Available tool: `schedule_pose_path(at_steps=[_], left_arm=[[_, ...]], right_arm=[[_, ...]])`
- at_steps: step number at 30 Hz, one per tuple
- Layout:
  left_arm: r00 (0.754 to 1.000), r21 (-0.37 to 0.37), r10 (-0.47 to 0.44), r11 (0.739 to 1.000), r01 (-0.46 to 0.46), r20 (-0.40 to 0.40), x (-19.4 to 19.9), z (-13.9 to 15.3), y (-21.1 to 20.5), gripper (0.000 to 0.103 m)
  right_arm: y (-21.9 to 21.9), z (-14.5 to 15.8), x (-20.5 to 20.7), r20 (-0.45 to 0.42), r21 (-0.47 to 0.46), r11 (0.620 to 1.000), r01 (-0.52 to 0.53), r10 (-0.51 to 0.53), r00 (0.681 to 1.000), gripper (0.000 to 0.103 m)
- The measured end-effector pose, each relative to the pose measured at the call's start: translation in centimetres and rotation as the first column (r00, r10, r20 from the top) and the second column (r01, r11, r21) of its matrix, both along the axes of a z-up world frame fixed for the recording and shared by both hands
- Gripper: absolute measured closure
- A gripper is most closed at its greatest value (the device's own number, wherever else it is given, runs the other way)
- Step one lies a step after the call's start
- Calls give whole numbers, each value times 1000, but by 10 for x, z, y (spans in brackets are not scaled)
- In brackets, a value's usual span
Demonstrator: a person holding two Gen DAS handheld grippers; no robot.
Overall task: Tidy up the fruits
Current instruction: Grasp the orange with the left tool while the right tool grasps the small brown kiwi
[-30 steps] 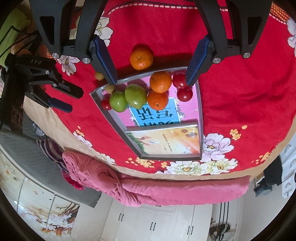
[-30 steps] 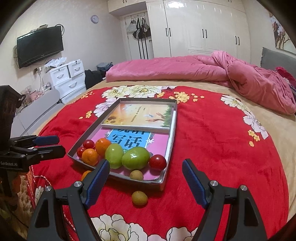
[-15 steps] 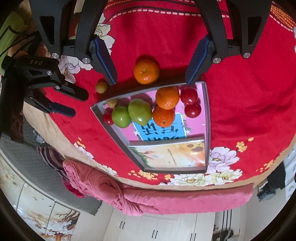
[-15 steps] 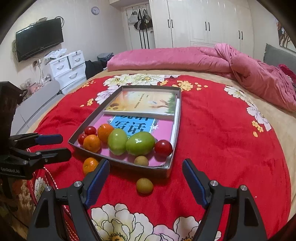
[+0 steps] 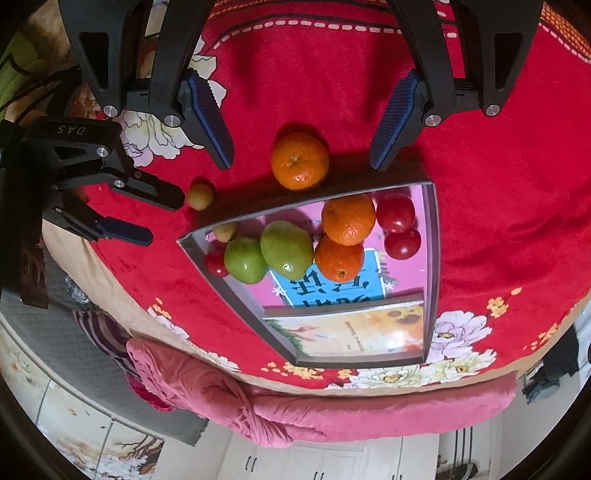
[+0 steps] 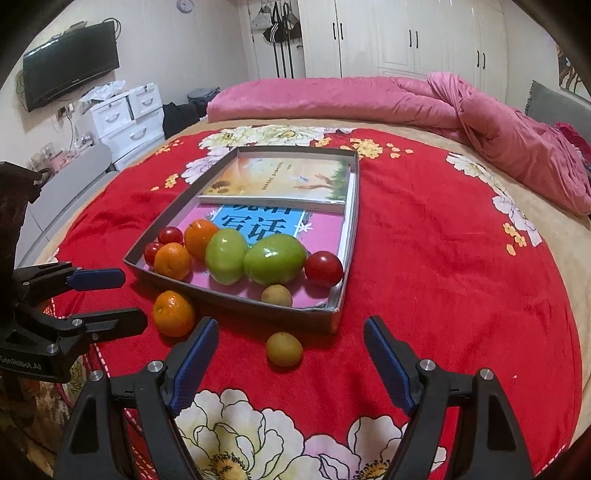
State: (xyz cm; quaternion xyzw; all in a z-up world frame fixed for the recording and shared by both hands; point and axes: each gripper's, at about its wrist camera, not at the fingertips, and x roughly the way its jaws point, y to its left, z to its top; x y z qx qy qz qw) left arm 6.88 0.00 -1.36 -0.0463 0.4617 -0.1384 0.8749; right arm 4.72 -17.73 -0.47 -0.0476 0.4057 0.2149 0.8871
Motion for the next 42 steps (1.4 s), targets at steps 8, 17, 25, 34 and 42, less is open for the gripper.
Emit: schedule_pose_path(at_steps=[8,17,25,34,42], left_arm=[[999,9,-16,1000,16,-37,5,-14,-5,26],[997,-15,4,1000,-5,-80,12,-26,-4,26],[997,-31,-3,1000,1,-77,18,-29,-7,26],[998,15,-11,1000,12,-68,24,-35,-17,49],[998,35,-13,999,15,-56,24,-34,-18,60]], right_arm=[[6,-11,3,-26,-27,999,-18,17,1000,23],[18,-32,5,-72,-95,994,-60,53,996,37],[25,-43,8,-95,-121,988,-97,86,992,73],[25,-36,3,-109,-39,991,-131,126,986,76],[24,-19,-7,-62,25,986,-165,166,984,76]])
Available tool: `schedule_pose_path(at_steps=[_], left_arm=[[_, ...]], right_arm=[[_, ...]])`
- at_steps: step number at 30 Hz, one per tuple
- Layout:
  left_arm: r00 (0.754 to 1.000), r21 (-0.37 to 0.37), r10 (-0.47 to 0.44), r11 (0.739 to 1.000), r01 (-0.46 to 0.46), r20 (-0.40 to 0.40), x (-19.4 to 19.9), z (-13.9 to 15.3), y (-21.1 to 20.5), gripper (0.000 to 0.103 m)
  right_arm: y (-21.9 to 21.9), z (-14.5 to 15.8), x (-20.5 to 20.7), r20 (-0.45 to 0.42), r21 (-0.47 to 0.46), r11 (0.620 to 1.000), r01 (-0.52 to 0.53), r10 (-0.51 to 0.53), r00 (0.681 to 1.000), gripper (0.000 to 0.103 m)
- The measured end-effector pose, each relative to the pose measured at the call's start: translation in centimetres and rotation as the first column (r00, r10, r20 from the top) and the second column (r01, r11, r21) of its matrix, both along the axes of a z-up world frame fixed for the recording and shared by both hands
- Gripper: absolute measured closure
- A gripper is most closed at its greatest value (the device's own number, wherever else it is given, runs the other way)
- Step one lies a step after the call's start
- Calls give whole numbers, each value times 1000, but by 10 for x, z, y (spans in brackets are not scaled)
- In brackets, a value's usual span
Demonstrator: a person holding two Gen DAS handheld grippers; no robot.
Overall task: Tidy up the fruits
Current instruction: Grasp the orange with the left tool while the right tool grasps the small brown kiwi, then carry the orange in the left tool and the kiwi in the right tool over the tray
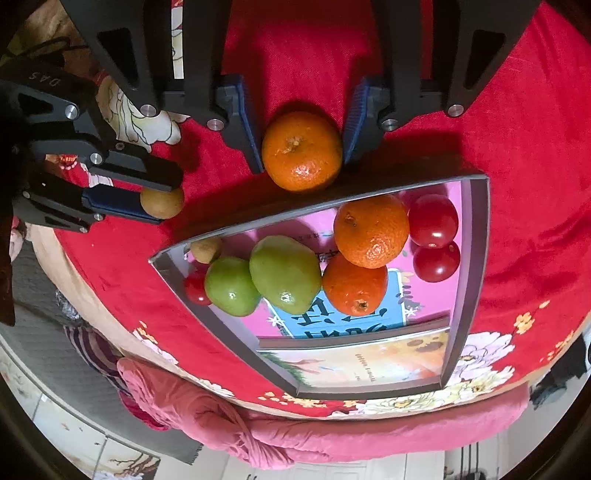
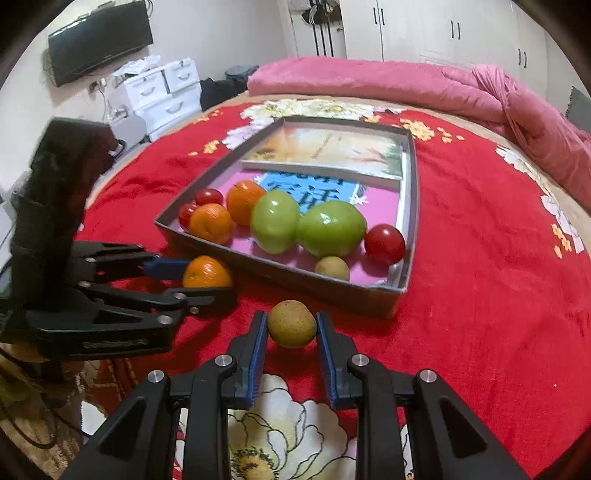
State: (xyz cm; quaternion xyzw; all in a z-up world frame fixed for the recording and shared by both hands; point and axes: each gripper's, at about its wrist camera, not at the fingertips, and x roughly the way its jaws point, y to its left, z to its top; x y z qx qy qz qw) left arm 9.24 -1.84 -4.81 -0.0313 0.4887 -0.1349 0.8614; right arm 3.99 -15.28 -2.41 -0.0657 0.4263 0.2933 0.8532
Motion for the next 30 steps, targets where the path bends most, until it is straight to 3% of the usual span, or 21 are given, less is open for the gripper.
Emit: schedule_pose_path(at_steps=[15,30], left_arm=[[996,-53,18,998,-13,92,-19,48,4,60],[991,-47,55,998,-50,123,-8,66,1,60]], right_arm=[[-3,23,-5,74,78,997,-13,8,997,76],[-13,36,0,112,125,992,2,-17,994,76]])
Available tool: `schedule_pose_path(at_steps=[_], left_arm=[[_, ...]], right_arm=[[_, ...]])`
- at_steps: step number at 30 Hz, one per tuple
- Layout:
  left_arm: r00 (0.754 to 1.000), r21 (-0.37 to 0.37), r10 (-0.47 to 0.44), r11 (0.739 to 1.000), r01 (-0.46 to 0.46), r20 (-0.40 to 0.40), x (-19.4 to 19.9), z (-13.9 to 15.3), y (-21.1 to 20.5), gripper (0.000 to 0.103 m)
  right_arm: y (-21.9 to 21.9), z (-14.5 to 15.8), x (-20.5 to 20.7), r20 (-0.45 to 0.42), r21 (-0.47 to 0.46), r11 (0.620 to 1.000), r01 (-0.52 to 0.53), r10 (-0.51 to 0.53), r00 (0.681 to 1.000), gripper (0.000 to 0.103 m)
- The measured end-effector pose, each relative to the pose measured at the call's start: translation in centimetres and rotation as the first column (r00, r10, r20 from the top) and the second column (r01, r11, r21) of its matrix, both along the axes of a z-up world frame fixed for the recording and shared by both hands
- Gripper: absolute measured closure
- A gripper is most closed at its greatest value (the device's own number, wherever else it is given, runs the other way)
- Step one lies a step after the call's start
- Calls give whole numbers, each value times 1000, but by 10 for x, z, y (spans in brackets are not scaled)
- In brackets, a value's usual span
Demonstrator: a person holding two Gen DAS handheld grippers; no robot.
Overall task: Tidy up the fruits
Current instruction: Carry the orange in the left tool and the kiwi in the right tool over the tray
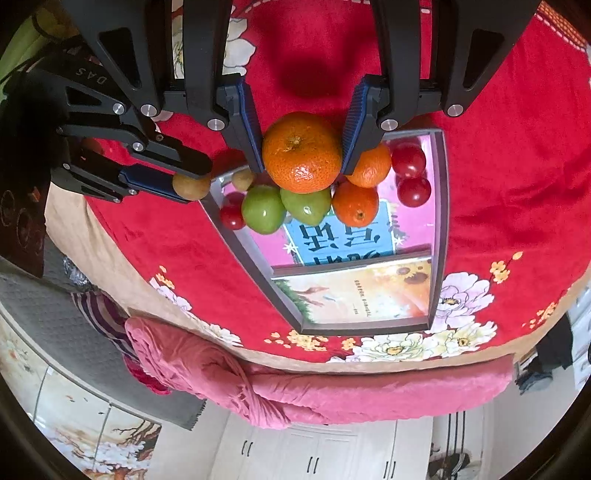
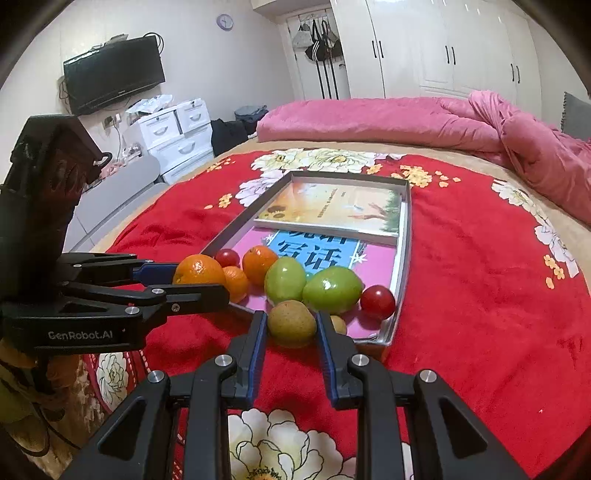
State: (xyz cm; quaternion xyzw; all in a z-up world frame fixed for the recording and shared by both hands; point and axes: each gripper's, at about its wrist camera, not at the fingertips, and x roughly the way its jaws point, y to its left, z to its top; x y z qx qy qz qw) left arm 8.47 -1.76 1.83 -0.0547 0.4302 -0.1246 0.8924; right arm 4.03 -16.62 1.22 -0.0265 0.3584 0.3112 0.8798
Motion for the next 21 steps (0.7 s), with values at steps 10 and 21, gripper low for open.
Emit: schedule_pose_path(at_steps=[10,21], left_arm=[[1000,5,7,1000,-7,5,10,7,-9,60],[1000,26,-14,1000,14,-19,16,0,-24,60]], right_arm=[[-16,9,12,33,12,998,56,-56,998,76],[-31,13,25,45,23,993,112,-113,993,76]])
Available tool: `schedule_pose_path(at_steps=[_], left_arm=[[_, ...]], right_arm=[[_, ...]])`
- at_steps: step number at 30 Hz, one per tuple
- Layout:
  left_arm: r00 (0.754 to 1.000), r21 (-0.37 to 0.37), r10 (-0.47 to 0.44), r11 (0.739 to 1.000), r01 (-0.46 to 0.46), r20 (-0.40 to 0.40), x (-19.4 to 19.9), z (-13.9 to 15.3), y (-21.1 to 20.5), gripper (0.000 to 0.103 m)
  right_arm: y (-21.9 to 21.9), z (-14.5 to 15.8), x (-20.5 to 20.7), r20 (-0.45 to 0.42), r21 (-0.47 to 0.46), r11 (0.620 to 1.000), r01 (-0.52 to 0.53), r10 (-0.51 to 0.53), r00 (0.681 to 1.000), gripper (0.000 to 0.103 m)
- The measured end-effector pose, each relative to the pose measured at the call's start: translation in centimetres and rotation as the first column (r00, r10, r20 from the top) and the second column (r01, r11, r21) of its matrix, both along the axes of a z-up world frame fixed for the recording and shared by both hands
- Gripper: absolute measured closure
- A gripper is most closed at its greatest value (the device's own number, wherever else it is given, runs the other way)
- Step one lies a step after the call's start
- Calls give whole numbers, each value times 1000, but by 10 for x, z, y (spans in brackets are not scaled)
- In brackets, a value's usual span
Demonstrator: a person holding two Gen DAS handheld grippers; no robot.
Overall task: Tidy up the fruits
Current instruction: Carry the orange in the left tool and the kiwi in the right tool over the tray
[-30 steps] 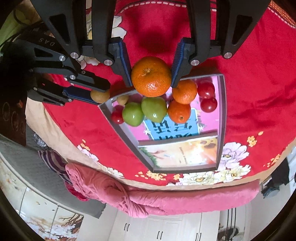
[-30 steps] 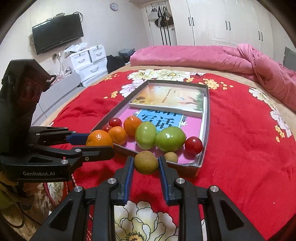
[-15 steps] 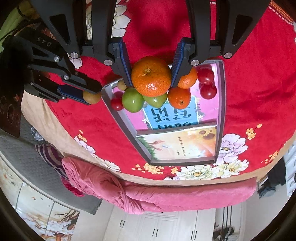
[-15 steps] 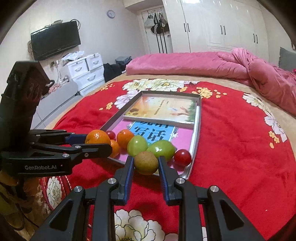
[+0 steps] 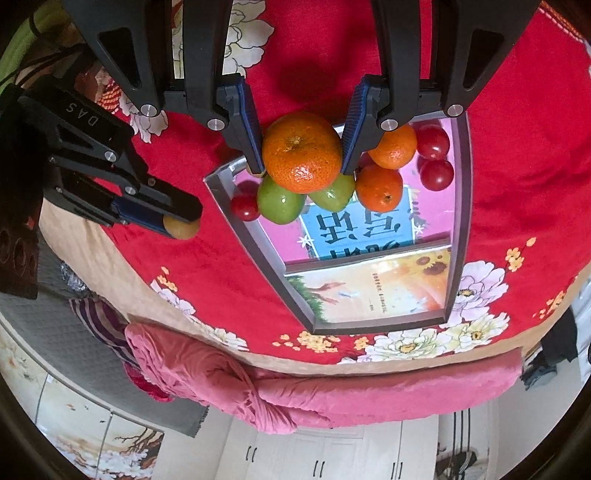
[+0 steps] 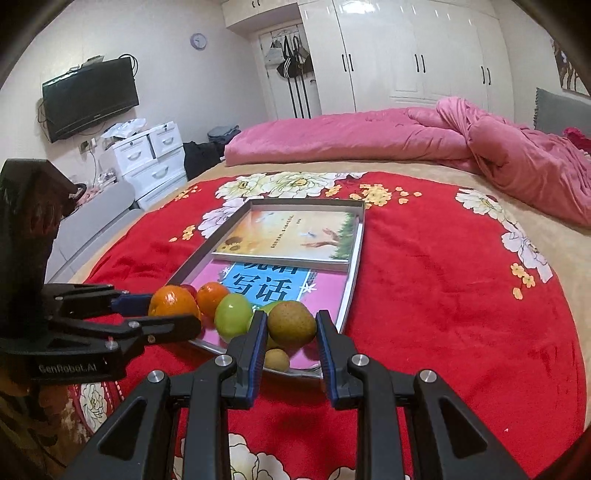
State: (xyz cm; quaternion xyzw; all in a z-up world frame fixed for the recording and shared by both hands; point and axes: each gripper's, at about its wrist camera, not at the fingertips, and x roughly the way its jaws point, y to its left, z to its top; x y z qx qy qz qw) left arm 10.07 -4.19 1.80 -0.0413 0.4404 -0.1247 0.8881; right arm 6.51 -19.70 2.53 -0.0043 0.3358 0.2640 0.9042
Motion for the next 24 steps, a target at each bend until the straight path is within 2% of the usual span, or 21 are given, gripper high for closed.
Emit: schedule_pose_path(at_steps=[15,24], left_arm=[[999,37,28,999,-26,-45,8,-17,3,60],[998,33,30,999,-29,-53,10,-23,5,60]], right_arm=[[6,-4,8,4,-22,1000,-9,9,1000,76],[16,-12,7,-15,-60,998,-37,36,999,76]])
